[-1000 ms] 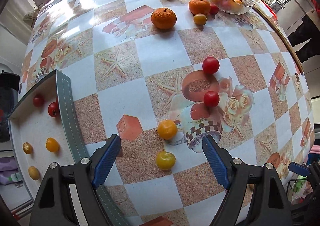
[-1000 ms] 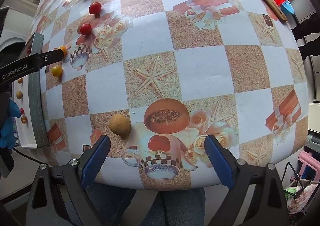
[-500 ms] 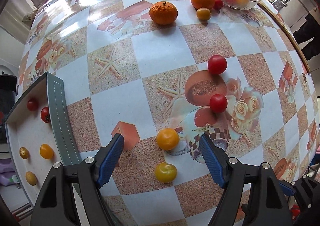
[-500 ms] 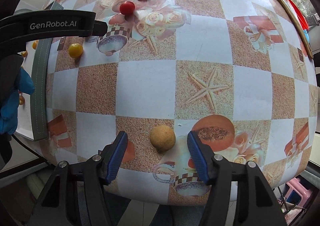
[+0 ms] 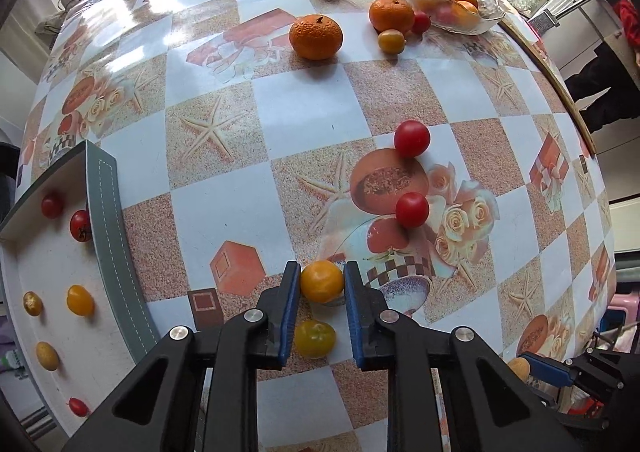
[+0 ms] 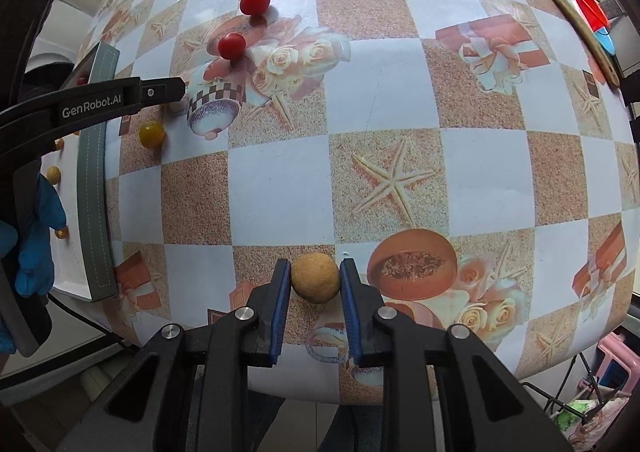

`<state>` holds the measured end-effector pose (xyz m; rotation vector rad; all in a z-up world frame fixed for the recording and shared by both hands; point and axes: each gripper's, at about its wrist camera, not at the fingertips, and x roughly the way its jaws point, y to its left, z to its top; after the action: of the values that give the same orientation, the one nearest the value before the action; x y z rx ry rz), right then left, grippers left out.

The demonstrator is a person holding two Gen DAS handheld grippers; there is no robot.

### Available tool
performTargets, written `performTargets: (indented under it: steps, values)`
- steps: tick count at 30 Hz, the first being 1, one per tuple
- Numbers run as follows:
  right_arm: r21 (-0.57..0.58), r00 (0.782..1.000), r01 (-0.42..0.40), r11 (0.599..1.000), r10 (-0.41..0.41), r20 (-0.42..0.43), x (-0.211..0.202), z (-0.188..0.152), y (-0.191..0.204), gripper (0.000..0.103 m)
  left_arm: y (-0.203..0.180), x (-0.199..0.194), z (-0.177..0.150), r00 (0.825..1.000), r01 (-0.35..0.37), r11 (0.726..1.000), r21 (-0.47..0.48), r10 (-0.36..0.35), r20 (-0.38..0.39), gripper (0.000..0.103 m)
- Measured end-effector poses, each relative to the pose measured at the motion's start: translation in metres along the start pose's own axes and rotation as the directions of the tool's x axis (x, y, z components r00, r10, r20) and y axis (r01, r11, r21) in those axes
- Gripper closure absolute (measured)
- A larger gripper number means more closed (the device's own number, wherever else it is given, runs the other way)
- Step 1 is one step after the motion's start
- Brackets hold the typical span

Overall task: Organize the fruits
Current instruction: 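Grasp an orange cherry tomato with the left tool while the right grasps a tan round fruit, then carry the orange tomato and tan fruit over the white tray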

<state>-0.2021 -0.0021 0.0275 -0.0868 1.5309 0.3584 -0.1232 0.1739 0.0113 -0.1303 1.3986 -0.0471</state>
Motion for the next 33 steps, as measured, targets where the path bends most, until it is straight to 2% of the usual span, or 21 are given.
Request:
performTargets:
  steps: [6,10,12,16,24,33]
  values:
    - [-0.004,1.0,-0.004,1.0,0.004,0.021,-0.015,0.01,-0.004,0.076,0.006,-0.026,-0.011,0.999,0.026,0.999,-0.031,-0.025,0.032,0.08]
    - [-0.023,0.999,-0.004,1.0,0.005,0.033,-0.027,0.029,0.007,0.076,0.013,-0.043,-0.019,0.998,0.035,0.998,-0.061,-0.031,0.059,0.08]
    - [-0.036,0.999,-0.004,0.999,0.005,0.037,-0.019,0.017,0.004,0.076,0.02,-0.05,-0.023,0.997,0.043,0.995,-0.092,-0.036,0.071,0.08]
    - [-0.066,0.999,-0.003,0.998,0.006,0.047,-0.025,0.021,0.015,0.076,0.031,-0.061,-0.03,0.995,0.04,0.99,-0.136,-0.027,0.092,0.08]
    - [-0.155,0.998,0.002,0.988,0.008,0.062,-0.029,0.044,0.061,0.076,0.061,-0.083,-0.05,0.99,0.026,0.975,-0.221,0.005,0.141,0.08]
    - [-0.29,0.998,-0.014,0.957,0.031,0.054,-0.029,0.059,0.124,0.076,0.117,-0.098,-0.099,0.987,-0.01,0.932,-0.361,0.067,0.147,0.08]
